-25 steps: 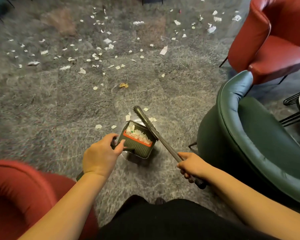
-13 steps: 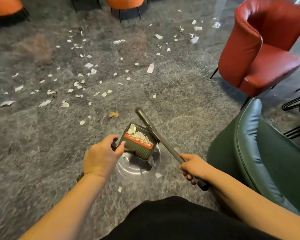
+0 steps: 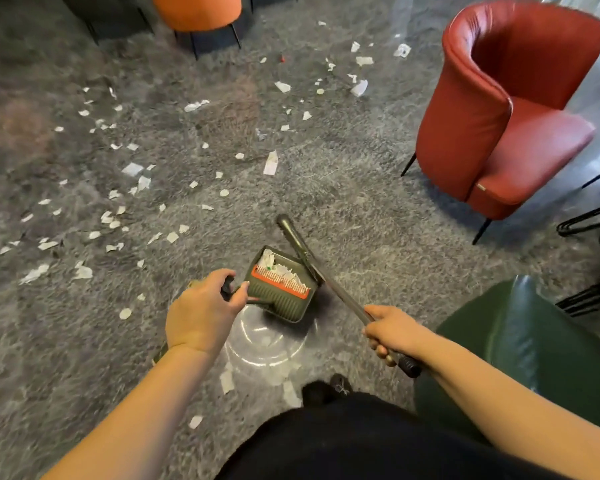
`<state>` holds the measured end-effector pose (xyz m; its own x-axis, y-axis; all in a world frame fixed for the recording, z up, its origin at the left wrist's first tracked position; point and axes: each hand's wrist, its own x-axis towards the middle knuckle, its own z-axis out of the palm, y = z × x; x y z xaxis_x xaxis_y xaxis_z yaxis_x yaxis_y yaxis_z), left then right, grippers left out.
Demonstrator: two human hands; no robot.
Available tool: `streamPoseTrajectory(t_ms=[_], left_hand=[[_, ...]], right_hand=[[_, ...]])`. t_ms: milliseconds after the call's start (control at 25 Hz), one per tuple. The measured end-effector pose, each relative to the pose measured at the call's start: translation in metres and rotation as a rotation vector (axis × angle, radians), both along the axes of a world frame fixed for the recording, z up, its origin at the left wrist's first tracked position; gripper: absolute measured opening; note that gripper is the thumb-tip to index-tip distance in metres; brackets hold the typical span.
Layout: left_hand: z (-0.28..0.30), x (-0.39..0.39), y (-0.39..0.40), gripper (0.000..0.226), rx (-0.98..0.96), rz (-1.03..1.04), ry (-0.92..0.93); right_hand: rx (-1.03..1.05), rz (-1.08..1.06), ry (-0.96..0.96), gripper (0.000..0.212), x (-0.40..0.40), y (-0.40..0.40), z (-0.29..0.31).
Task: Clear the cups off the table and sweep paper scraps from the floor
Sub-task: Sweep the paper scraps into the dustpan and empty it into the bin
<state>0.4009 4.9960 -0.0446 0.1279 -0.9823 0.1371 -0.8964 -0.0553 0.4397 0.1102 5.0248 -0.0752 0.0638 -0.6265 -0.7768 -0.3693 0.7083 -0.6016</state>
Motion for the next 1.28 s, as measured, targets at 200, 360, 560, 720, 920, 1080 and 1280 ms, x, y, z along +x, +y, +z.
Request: streamPoseTrajectory(t_ms=[200, 360, 560, 720, 920, 1080, 1280], left_hand=[[0.005, -0.042, -0.108, 0.029, -0.01, 0.003, 0.006], [0.003, -0.064, -0.204, 0.031, 0.003, -0.02, 0.004], [-0.01, -0.085, -0.351, 0.033, 0.015, -0.084, 0.012], [-0.004, -0.108, -0.467, 0.032, 0.055, -0.129, 0.007], [0.0, -0.15, -0.61, 0.032, 0.067, -0.183, -0.009], [-0.013, -0.196, -0.732, 0.034, 0.071, -0.172, -0.007], [-0.008, -0.252, -0.881, 0.037, 0.127, -0.078, 0.051]], right_hand=[[0.0, -0.014, -0.026, 0.047, -0.042, -0.106, 0.005], [0.005, -0.079, -0.04, 0.053, -0.061, -0.19, -0.003], [0.022, -0.119, -0.065, 0.041, -0.084, -0.32, -0.012], [0.029, -0.172, -0.036, 0.043, -0.1, -0.421, -0.005], [0.04, -0.243, -0.075, 0.041, -0.138, -0.554, -0.004], [0.033, -0.229, -0.074, 0.037, -0.184, -0.68, -0.013], [0.02, -0.139, -0.011, 0.032, -0.244, -0.842, -0.007]])
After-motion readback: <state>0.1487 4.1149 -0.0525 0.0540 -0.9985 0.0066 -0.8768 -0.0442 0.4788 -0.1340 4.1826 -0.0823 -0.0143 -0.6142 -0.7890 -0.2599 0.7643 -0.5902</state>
